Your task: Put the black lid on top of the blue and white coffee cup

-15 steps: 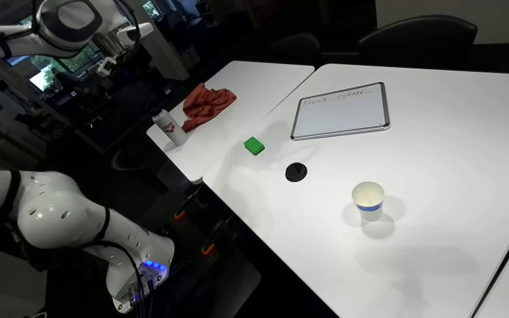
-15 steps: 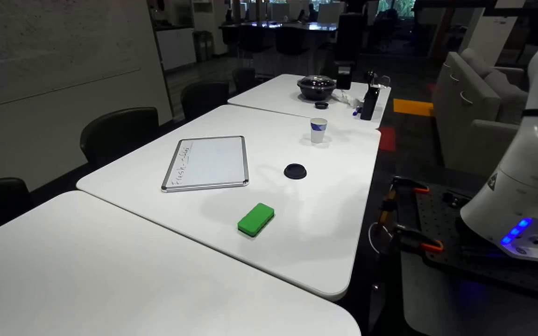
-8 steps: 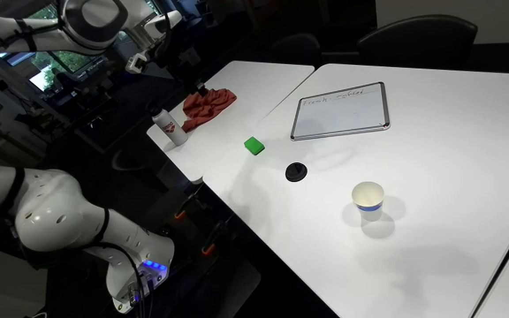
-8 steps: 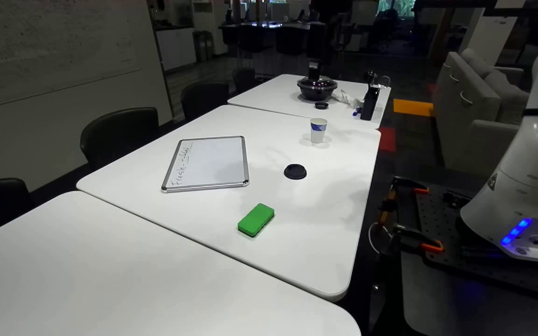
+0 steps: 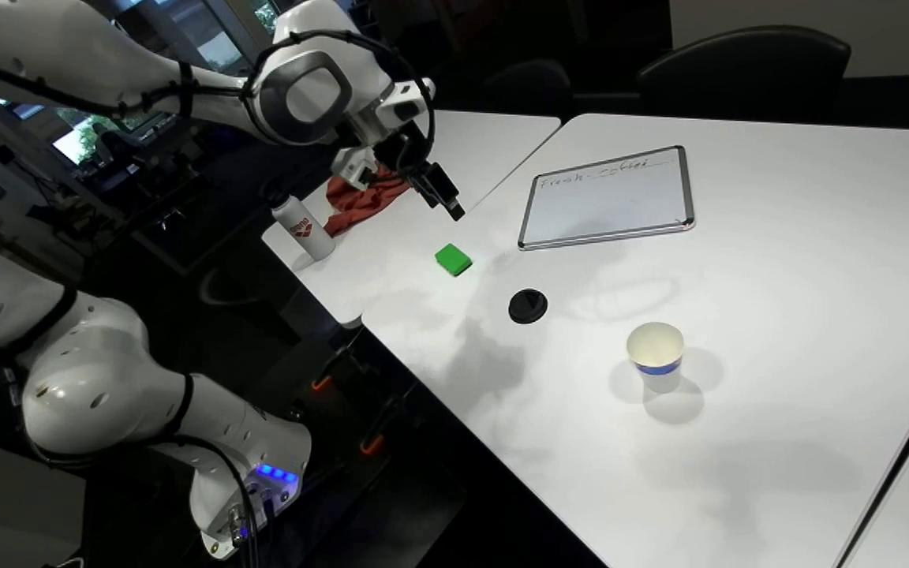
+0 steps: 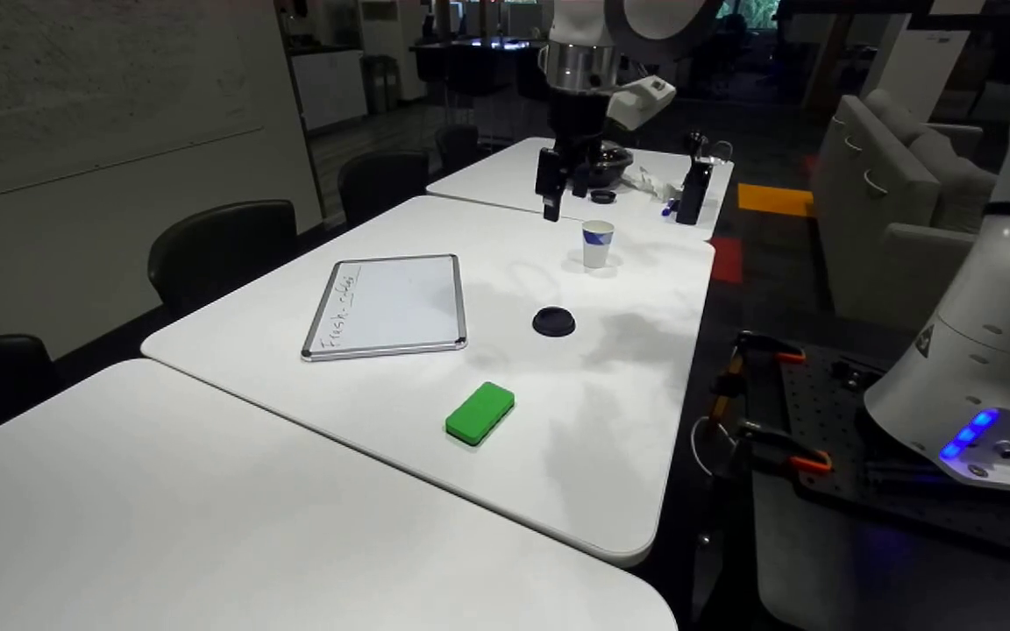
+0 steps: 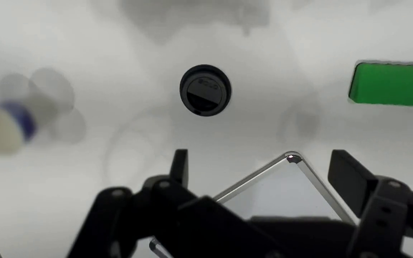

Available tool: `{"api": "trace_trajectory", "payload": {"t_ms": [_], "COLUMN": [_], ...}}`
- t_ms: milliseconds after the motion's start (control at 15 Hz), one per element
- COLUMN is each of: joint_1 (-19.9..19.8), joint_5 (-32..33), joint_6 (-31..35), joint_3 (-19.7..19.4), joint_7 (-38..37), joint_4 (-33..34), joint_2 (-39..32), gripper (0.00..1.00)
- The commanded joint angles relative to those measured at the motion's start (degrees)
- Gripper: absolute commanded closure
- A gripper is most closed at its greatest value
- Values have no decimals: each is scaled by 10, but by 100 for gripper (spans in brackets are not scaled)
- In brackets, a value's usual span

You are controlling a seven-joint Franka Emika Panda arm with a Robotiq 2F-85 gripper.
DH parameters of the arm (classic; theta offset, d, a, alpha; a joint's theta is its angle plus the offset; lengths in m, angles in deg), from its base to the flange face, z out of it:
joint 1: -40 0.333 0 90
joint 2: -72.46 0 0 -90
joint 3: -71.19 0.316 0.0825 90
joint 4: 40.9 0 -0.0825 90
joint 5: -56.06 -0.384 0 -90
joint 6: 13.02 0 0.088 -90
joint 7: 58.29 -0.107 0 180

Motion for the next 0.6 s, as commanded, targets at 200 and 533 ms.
{"api": "trace_trajectory", "payload": {"t_ms": [200, 533], "joint_1": [6, 4], "joint_5": [-1, 46], "joint_6": [18, 40], "joint_3": [-9, -14], "joint_7": [-12, -69], "joint_4": [7, 11], "joint_2": [-45, -58], "gripper": [0, 0]}}
